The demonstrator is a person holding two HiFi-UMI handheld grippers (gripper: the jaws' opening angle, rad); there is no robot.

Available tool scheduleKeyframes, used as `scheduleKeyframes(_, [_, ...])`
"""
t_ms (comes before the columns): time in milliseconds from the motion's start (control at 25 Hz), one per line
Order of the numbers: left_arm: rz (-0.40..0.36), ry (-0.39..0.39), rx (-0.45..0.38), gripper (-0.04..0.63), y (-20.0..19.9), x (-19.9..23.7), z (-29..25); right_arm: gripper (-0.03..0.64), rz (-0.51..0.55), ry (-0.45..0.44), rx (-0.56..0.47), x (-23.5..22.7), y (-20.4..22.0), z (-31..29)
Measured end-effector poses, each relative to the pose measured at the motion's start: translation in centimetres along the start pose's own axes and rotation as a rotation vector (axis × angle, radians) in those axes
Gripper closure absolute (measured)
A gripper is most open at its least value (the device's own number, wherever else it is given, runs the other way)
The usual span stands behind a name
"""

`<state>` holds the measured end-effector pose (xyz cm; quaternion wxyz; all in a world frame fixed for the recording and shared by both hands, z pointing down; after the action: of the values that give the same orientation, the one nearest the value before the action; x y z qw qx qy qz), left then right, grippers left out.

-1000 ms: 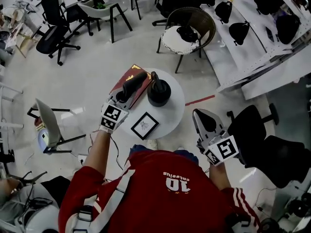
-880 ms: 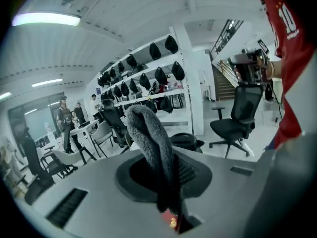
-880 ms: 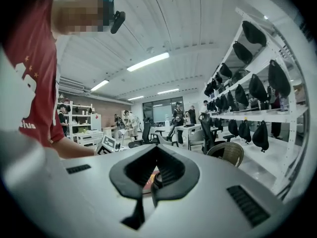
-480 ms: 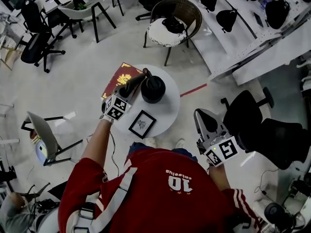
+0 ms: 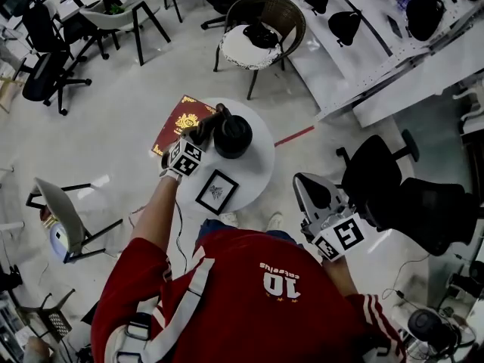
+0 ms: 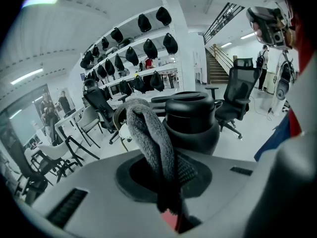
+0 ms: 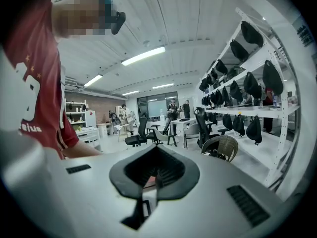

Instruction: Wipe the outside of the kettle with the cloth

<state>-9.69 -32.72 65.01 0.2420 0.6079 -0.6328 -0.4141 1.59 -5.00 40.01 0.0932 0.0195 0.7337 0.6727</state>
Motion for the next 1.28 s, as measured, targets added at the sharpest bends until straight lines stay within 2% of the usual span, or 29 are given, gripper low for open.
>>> scheduleKeyframes(200, [-0.004, 0.002, -0.003, 0.548, -0.5, -0.3, 0.0, 0.601, -0.004, -0.010, 0.000, 0.0, -0.2, -0.2])
scheduleKeyframes(600, [0.076, -0.010, -0.028, 0.548, -0.6, -1.3, 0.6, 0.601, -0.018, -0.029, -0.024, 0.4, 0.0, -0.5])
scheduleKeyframes(920, [0.115, -0.049, -0.023, 0.548, -1.1, -2.5, 1.0, 0.601, -0.043, -0.085, -0.040, -1.0, 0.1, -1.0])
scheduleKeyframes(1280, [0.202, -0.130, -0.017, 0.548, -1.1, -4.6, 1.3, 0.601, -0.052, -0.169, -0.044, -3.9, -0.6, 0.0])
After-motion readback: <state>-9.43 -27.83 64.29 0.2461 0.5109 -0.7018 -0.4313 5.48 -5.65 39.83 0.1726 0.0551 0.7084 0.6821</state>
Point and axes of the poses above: the fingertips, and each gripper's own axes: z backward along the fingers, x to its left, y out of its underside, the point moved 4 cm from there along z, backward along the fingers, and after that the axes turned 7 degrees about -x, right-handed, at the moved point
